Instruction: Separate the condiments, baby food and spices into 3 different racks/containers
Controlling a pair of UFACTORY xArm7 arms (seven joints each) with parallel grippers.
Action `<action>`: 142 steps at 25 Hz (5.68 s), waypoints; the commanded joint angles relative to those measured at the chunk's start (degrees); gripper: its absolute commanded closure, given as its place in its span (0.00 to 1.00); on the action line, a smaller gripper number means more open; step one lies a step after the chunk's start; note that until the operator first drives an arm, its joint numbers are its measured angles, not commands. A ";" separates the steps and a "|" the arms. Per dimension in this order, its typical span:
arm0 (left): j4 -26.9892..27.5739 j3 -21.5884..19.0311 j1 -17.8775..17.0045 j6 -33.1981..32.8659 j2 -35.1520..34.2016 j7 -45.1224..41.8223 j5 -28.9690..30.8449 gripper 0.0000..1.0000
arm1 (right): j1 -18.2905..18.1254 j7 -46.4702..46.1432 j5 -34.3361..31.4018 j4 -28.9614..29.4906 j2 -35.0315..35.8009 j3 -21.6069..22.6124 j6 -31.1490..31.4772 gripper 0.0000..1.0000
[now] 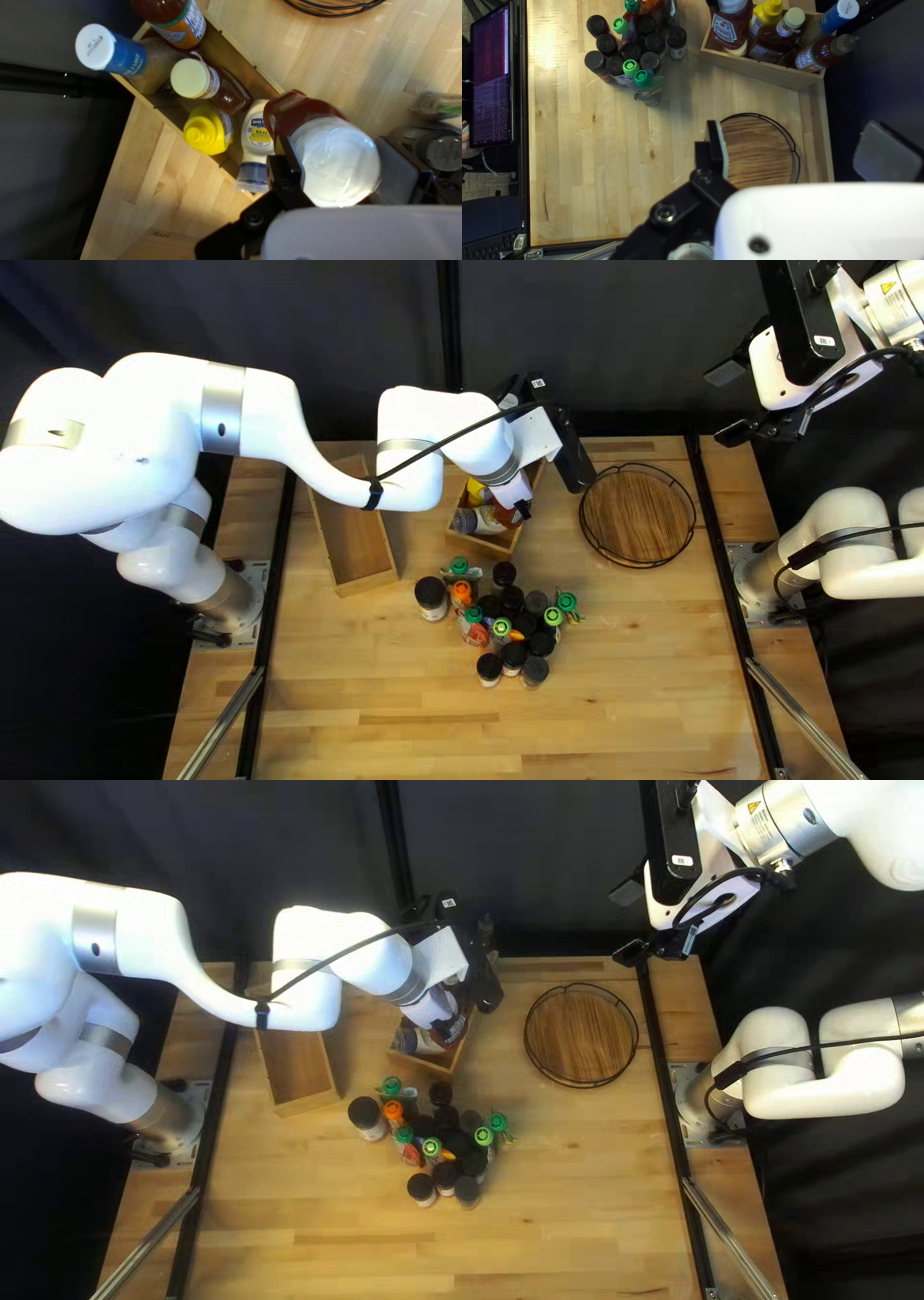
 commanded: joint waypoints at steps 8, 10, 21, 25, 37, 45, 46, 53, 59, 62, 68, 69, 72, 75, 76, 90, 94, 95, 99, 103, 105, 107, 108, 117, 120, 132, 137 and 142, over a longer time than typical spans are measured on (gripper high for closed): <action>-2.03 1.84 1.04 -2.47 2.39 -2.33 4.51 1.00 | 0.00 0.00 0.00 0.00 0.00 0.00 0.00 0.00; -2.02 2.01 0.89 -2.28 2.78 -3.41 5.69 1.00 | 0.00 0.00 0.00 0.00 0.00 0.00 0.00 0.00; -3.50 2.22 1.33 -4.59 3.61 -4.35 5.22 1.00 | 0.00 0.00 0.00 0.00 0.00 0.00 0.00 0.00; -4.11 2.21 1.64 -5.93 3.57 -3.96 4.39 1.00 | 0.00 0.00 0.00 0.00 0.00 0.00 0.00 0.00; -4.44 2.01 2.27 -7.93 4.40 -2.68 2.17 0.00 | 0.00 0.00 0.00 0.00 0.00 0.00 0.00 0.00; -1.85 0.46 1.20 -1.66 1.47 -0.01 -1.35 0.00 | 0.00 0.00 0.00 0.00 0.00 0.00 0.00 0.00; -1.01 -0.05 0.81 0.59 0.58 1.08 -2.84 0.00 | 0.00 0.00 0.00 0.00 0.00 0.00 0.00 0.00; 0.01 -2.66 -1.70 9.44 -4.27 14.42 -14.66 0.00 | 0.00 0.00 0.00 0.00 0.00 0.00 0.00 0.00; -1.34 -5.12 -5.28 14.46 -7.69 26.97 -20.91 0.00 | 0.00 0.00 0.00 0.00 0.00 0.00 0.00 0.00; -3.25 -6.16 -6.98 15.01 -9.42 33.26 -22.82 0.00 | 0.00 0.00 0.00 0.00 0.00 0.00 0.00 0.00; -7.82 -6.84 -8.62 14.57 -11.86 43.36 -24.01 0.00 | 0.00 0.00 0.00 0.00 0.00 0.00 0.00 0.00; -9.87 -6.72 -8.62 13.80 -13.13 44.56 -23.80 0.00 | 0.00 0.00 0.00 0.00 0.00 0.00 0.00 0.00; -14.93 -6.59 -8.40 11.81 -16.41 45.61 -22.82 0.00 | 0.00 0.00 0.00 0.00 0.00 0.00 0.00 0.00; -18.53 -6.49 -7.60 10.26 -18.94 44.24 -21.21 0.00 | 0.00 0.00 0.00 0.00 0.00 0.00 0.00 0.00; -19.60 -6.34 -7.00 9.69 -19.74 43.13 -20.54 0.00 | 0.00 0.00 0.00 0.00 0.00 0.00 0.00 0.00; -16.78 -3.48 -4.31 5.53 -12.73 47.87 -19.39 0.00 | 0.00 0.00 0.00 0.00 0.00 0.00 0.00 0.00; -20.28 -1.41 -3.51 3.87 -14.72 56.81 -18.91 0.00 | 0.00 0.00 0.00 0.00 0.00 0.00 0.00 0.00; -20.59 -1.12 -3.43 3.57 -14.78 57.93 -18.97 0.00 | 0.00 0.00 0.00 0.00 0.00 0.00 0.00 0.00; -20.45 0.01 -3.28 1.67 -12.02 64.18 -20.16 0.00 | 0.00 0.00 0.00 0.00 0.00 0.00 0.00 0.00; -19.71 -0.04 -3.47 1.25 -10.38 66.12 -20.17 0.00 | 0.00 0.00 0.00 0.00 0.00 0.00 0.00 0.00; -19.33 -0.20 -3.60 1.26 -10.02 66.34 -19.90 0.00 | 0.00 0.00 0.00 0.00 0.00 0.00 0.00 0.00; -18.89 -0.36 -3.71 1.09 -9.34 66.30 -19.36 0.00 | 0.00 0.00 0.00 0.00 0.00 0.00 0.00 0.00; -18.80 -0.38 -3.72 0.95 -9.08 66.29 -19.26 0.00 | 0.00 0.00 0.00 0.00 0.00 0.00 0.00 0.00; -17.50 -0.86 -4.07 0.58 -6.46 65.01 -17.69 0.06 | 0.00 0.00 0.00 0.00 0.00 0.00 0.00 0.00; -17.41 -0.95 -4.14 0.84 -6.50 64.72 -17.39 0.47 | 0.00 0.00 0.00 0.00 0.00 0.00 0.00 0.00; -16.41 -1.27 -4.41 2.32 -6.54 64.33 -16.98 1.00 | 0.00 0.00 0.00 0.00 0.00 0.00 0.00 0.00; -13.35 -1.88 -4.60 8.49 -10.20 62.80 -15.70 1.00 | 0.00 0.00 0.00 0.00 0.00 0.00 0.00 0.00; -9.14 -1.91 -3.47 17.12 -15.27 60.61 -12.99 1.00 | 0.00 0.00 0.00 0.00 0.00 0.00 0.00 0.00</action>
